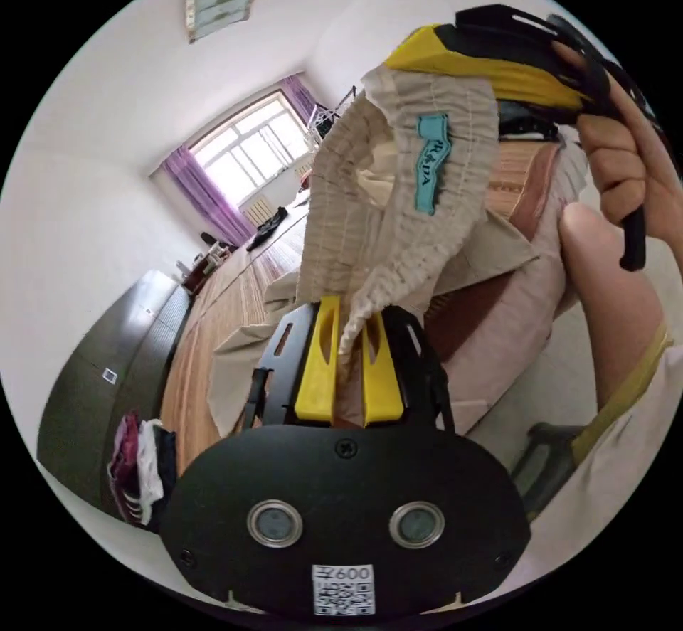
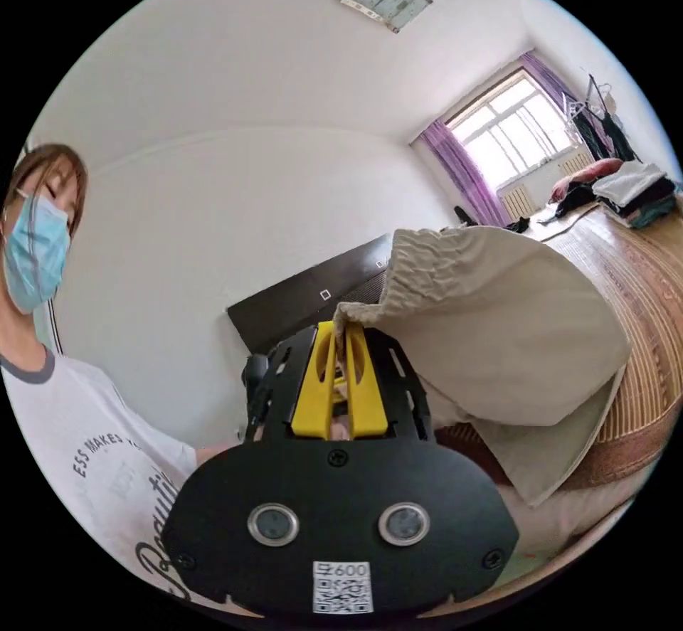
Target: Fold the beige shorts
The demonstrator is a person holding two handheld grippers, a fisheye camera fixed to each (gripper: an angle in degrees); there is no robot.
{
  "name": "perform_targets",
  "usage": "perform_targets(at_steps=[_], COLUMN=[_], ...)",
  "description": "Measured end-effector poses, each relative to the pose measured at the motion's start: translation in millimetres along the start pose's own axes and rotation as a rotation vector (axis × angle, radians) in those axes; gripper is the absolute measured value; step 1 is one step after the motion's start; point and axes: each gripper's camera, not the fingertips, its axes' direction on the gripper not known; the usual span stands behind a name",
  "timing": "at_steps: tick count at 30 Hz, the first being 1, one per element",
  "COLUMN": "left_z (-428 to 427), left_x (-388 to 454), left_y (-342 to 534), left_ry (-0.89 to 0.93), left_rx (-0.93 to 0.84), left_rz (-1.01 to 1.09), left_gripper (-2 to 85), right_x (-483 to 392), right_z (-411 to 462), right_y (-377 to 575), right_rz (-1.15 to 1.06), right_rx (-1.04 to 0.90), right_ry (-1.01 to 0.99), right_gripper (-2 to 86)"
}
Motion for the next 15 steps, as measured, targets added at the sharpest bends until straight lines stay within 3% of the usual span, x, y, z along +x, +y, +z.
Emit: perform_targets(at_steps=[4,7,9,12,15], left_z=[-22,-44,-56,-62,-74], left_x=[-52,-125,-205,-311,-372], left_y=[15,36,64,135,200], left_ry=[-0.185,-0.371,-0.445,-0.39,-0.355], left_rx=[0.12,0.167,0.118,-0.005,-0.114], left_rz=[-0.002,-0.169,-0.477,-0.938,-1.171], left_gripper=[0.6,0.1,0.0,0.1,0.6], right_x=[-26,-36,-32,-13,15], right_z=[47,71,79,82,92], right_y=[43,75,93,105,112], right_rz=[-0.125,-0.211,-0.201,-0.125,-0.038], right_rx=[-0.217,-0.353,-0.366,-0.318,-0.312], right_ry=[-0.069,-0.142,-0.184,-0.175,-0.152], right_gripper=[-0.8,-0.8,-0.8,-0.8,-0.8])
